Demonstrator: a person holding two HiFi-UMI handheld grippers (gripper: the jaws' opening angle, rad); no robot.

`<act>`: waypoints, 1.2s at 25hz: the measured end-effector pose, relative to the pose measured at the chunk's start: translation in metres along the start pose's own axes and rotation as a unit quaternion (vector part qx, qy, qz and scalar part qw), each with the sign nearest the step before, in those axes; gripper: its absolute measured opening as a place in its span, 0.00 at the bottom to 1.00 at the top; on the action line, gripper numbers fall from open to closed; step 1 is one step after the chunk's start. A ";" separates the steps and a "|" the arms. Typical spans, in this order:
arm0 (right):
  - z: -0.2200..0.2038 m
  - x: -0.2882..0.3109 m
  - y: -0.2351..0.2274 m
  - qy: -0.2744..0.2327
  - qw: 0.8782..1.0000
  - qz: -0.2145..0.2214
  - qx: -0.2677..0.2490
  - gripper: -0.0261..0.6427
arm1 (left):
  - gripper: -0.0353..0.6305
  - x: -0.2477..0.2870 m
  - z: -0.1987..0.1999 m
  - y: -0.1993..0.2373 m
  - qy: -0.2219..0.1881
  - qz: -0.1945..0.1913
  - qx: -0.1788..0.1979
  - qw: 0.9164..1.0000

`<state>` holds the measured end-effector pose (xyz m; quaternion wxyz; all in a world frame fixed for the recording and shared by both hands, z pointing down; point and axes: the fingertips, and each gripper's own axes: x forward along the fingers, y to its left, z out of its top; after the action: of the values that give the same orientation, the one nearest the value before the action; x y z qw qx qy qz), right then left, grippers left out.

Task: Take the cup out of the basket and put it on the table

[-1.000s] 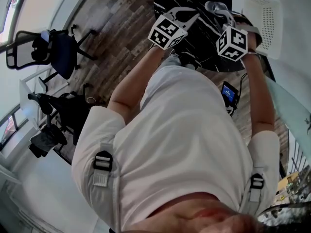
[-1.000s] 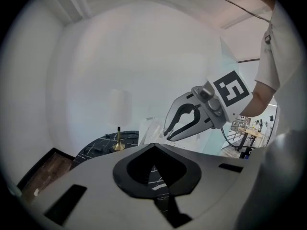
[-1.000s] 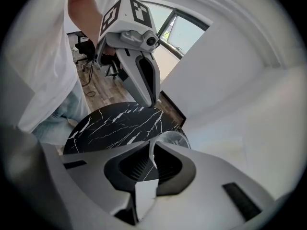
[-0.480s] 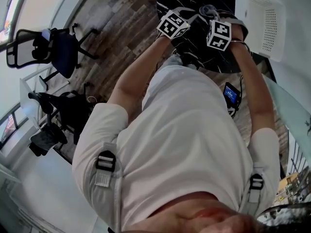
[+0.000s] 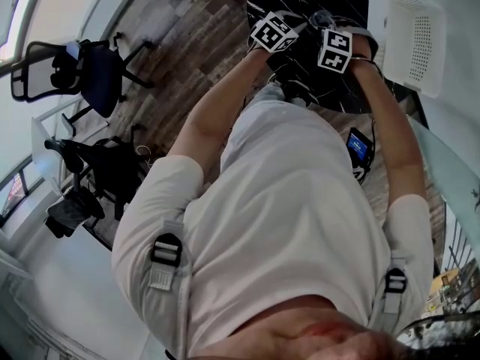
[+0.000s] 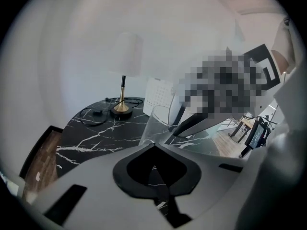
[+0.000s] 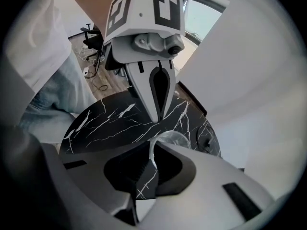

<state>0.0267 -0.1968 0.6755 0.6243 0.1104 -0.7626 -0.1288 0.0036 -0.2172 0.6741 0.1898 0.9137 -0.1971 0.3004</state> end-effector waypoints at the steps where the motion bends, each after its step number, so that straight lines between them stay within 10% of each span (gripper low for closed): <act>1: -0.002 0.004 0.003 0.003 1.000 0.005 0.001 0.09 | 0.06 0.001 -0.003 0.001 0.004 -0.001 -0.003 1.000; 30: -0.030 0.038 0.016 0.011 0.999 0.031 0.025 0.10 | 0.06 0.025 -0.011 -0.010 0.032 -0.027 -0.004 0.999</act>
<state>0.0483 -0.1964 0.7212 0.6335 0.1032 -0.7617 -0.0889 0.0216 -0.2091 0.6957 0.2082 0.9077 -0.1671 0.3238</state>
